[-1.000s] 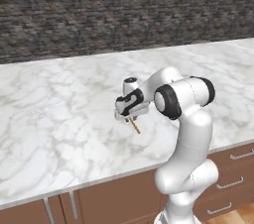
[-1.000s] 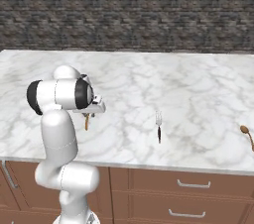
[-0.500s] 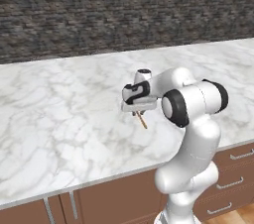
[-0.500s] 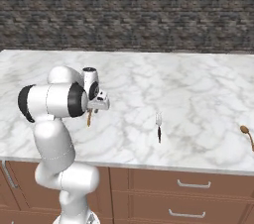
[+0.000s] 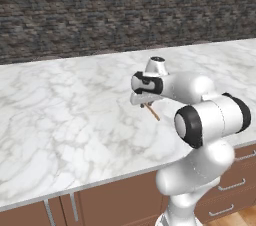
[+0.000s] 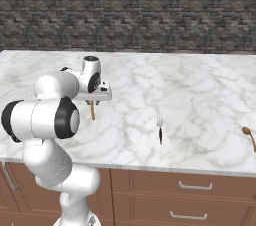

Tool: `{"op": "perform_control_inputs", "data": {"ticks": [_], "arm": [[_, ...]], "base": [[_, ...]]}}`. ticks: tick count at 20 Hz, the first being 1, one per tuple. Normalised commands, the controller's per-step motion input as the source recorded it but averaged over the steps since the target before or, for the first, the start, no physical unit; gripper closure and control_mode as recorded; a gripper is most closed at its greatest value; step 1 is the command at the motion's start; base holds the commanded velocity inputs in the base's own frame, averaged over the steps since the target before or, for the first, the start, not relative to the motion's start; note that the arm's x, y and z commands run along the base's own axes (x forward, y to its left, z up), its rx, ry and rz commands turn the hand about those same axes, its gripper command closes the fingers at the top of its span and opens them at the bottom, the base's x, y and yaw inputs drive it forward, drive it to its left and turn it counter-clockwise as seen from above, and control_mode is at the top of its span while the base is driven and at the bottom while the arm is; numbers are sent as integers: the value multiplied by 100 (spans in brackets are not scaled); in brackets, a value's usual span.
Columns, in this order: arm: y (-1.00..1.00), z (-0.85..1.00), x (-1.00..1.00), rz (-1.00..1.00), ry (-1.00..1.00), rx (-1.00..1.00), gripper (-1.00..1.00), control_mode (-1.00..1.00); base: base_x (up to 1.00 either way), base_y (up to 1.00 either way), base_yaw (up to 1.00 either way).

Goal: Organize the utensils by type. Pick up the wooden spoons from the counter and place them in the open cabinet. Then pick up the metallic utensils from the counter and place them in the open drawer.

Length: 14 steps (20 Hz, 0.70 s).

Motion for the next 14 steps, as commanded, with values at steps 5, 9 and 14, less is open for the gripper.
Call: {"op": "perform_control_inputs", "data": {"ticks": [5, 9, 14], "arm": [[-19, 61, -36, 38, -37, -3, 100, -100], [-30, 55, -46, 36, -35, -11, 100, -100], [-29, 51, -49, 32, -24, -16, 100, -100]], "base": [[0, 0, 0], [0, 0, 0], [0, 0, 0]]}}
